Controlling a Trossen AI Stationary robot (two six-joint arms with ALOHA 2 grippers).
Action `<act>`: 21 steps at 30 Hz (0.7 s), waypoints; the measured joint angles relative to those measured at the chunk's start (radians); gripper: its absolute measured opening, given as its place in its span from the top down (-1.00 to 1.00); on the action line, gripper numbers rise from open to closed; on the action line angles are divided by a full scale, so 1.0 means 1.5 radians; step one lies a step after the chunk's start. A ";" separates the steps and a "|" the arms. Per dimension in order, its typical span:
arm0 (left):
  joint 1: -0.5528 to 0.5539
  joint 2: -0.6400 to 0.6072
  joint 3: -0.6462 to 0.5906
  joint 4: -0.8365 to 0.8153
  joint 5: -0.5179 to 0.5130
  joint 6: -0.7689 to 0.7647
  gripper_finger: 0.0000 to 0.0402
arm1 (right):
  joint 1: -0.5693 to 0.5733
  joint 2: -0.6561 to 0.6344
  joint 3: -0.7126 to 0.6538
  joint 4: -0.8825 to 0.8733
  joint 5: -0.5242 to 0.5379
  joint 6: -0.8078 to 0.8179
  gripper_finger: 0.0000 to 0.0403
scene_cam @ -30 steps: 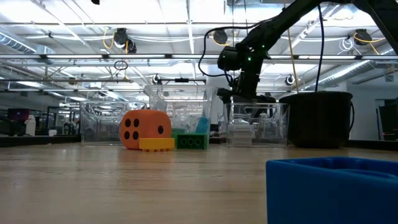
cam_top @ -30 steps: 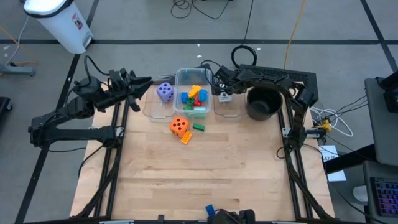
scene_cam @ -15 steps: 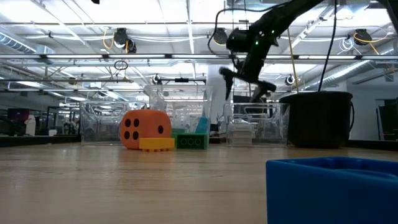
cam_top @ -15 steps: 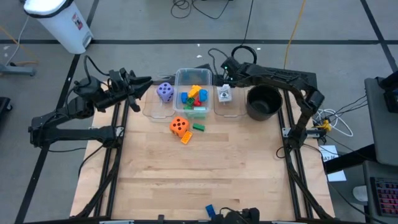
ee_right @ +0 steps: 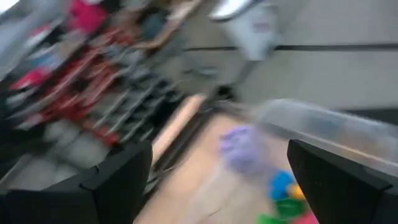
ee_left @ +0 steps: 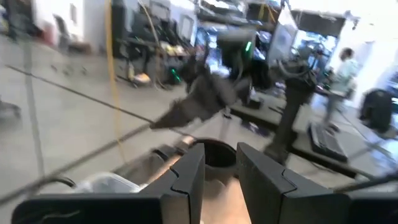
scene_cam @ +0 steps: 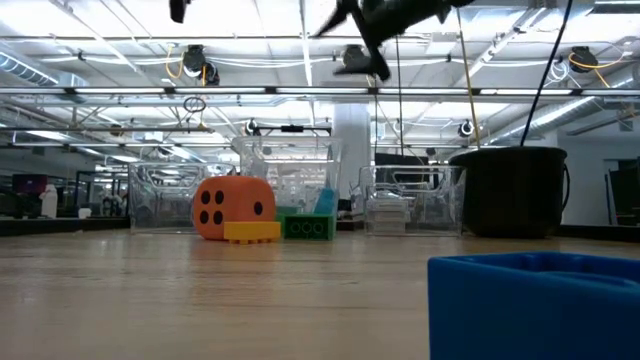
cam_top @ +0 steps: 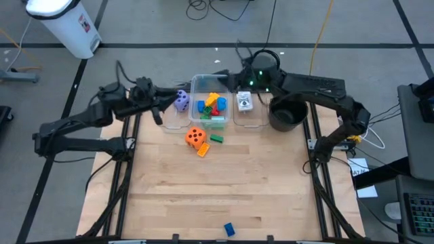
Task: Pick & Place Toys
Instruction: Put the green eight stud game piece into the middle transparent bin
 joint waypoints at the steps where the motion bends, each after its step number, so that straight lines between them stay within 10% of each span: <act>1: 0.000 0.010 0.000 0.000 0.013 -0.008 0.52 | 0.016 -0.003 0.000 0.023 -0.021 -0.021 -0.82; 21: -0.079 0.215 0.000 0.000 0.268 -0.243 0.52 | 0.257 -0.006 -0.046 0.174 -0.122 -0.193 -0.81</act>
